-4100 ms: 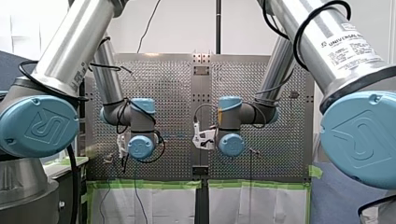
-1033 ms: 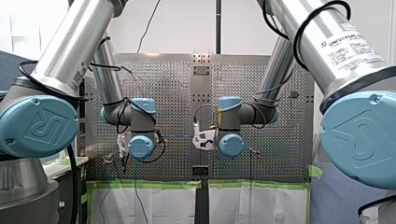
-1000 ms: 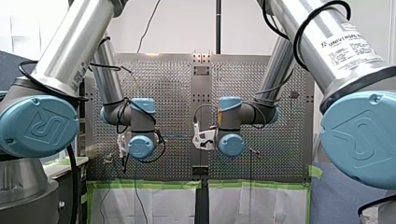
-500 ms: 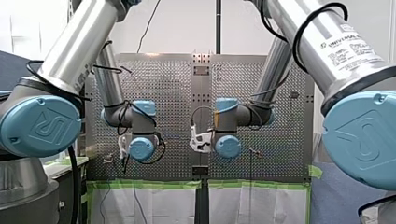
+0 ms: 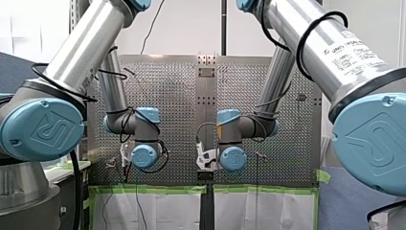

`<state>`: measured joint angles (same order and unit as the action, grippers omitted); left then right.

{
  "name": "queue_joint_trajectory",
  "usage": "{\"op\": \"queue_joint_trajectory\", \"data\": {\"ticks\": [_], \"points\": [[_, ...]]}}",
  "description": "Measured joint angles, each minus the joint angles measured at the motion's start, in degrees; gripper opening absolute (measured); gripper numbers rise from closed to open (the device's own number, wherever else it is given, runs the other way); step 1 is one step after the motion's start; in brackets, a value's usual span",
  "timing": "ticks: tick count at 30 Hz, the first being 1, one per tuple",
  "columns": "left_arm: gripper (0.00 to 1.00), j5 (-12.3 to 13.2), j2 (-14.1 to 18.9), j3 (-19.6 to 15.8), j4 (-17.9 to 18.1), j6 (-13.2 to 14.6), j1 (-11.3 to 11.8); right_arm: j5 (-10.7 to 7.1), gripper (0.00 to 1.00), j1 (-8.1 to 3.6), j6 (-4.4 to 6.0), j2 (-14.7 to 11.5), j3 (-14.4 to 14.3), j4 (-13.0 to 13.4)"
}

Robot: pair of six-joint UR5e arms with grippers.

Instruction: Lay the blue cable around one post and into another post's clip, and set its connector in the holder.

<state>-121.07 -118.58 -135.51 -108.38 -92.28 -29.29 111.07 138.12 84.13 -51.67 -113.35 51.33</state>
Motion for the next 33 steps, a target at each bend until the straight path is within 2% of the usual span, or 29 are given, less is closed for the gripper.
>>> {"op": "queue_joint_trajectory", "data": {"ticks": [5,9,13,19,27,33], "points": [[0.02,-0.18,0.17,-0.18,-0.11,0.19,-0.17,0.11,0.0,0.04,0.08,0.06,0.03,-0.23],[0.02,-1.43,1.55,-0.92,-1.29,0.69,-0.86,1.31,0.0,0.29,0.96,-0.66,0.9,-0.65],[0.02,-1.04,3.4,-1.12,-3.09,0.17,-0.82,2.29,0.0,0.74,1.89,-2.36,1.48,-1.64],[0.02,-0.22,6.29,-1.03,-5.93,-1.43,-0.08,0.59,0.0,0.99,3.31,-5.4,2.79,-4.0],[0.02,-1.26,10.14,0.67,-9.78,-1.93,1.34,-0.09,0.0,1.08,3.54,-9.54,6.08,-8.05],[0.02,-1.27,13.47,2.1,-13.11,-2.76,2.37,-1.21,0.0,0.89,4.13,-12.9,8.25,-11.42]]}}
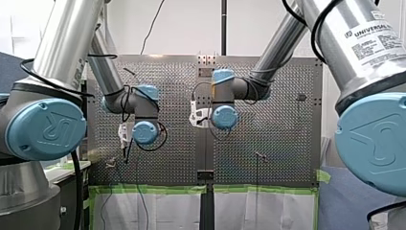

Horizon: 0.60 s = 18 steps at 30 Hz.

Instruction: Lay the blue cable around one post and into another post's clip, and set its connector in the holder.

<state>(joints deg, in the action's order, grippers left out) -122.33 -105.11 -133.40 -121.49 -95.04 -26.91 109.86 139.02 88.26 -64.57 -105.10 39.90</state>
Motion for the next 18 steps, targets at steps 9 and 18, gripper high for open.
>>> {"op": "queue_joint_trajectory", "data": {"ticks": [9,18], "points": [[0.02,0.1,4.16,1.89,-4.19,-1.71,1.69,-1.4,0.0,-0.17,0.15,-4.9,3.48,-4.91],[0.02,0.21,8.68,3.68,-8.69,-3.23,3.36,-3.83,0.0,-0.31,0.11,-8.87,5.21,-7.79]]}}
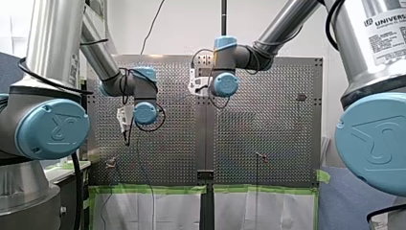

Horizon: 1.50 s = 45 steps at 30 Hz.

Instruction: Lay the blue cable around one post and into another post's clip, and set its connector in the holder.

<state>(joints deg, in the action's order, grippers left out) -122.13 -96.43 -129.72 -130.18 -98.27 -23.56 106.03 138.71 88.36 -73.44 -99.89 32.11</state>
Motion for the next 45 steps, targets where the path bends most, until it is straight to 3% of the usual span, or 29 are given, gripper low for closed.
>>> {"op": "queue_joint_trajectory", "data": {"ticks": [7,17,31,36,40,45], "points": [[0.02,-0.21,3.52,1.17,-3.52,-2.06,1.47,-2.31,0.0,0.28,-0.21,-0.51,2.36,-1.49],[0.02,0.03,8.29,2.42,-7.43,-4.9,4.39,-4.0,0.0,0.65,-0.89,-0.53,6.51,-4.98],[0.02,6.59,15.5,3.76,-10.85,-11.15,11.53,-5.45,0.0,1.71,-1.76,0.46,11.59,-6.96],[0.02,8.7,17.61,4.71,-11.92,-12.28,13.64,-5.41,0.0,2.63,-3.03,2.21,13.69,-8.84],[0.02,9.63,19.47,5.99,-13.62,-13.3,15.5,-5.39,0.0,3.53,-3.66,3.78,15.71,-10.17],[0.02,9.75,20.88,7.72,-15.29,-13.88,18.13,-5.51,0.0,4.32,-3.46,4.58,18.06,-10.59]]}}
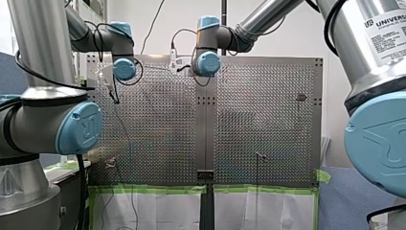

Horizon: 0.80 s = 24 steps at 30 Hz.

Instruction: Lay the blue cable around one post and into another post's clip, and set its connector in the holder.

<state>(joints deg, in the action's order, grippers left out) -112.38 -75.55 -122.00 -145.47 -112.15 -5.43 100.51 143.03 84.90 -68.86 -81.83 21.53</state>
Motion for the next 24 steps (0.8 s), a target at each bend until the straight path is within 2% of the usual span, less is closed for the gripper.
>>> {"op": "queue_joint_trajectory", "data": {"ticks": [8,16,24], "points": [[0.02,0.16,0.18,2.17,-1.58,-0.25,3.75,-0.7,0.0,0.24,0.98,0.17,3.79,-0.94],[0.02,2.19,0.2,4.05,-1.48,-0.47,8.32,-2.43,0.0,0.39,1.71,0.58,6.51,-1.2],[0.02,4.12,-1.61,7.31,-1.57,0.02,9.41,-3.08,0.0,0.59,2.74,1.43,8.76,-1.82]]}}
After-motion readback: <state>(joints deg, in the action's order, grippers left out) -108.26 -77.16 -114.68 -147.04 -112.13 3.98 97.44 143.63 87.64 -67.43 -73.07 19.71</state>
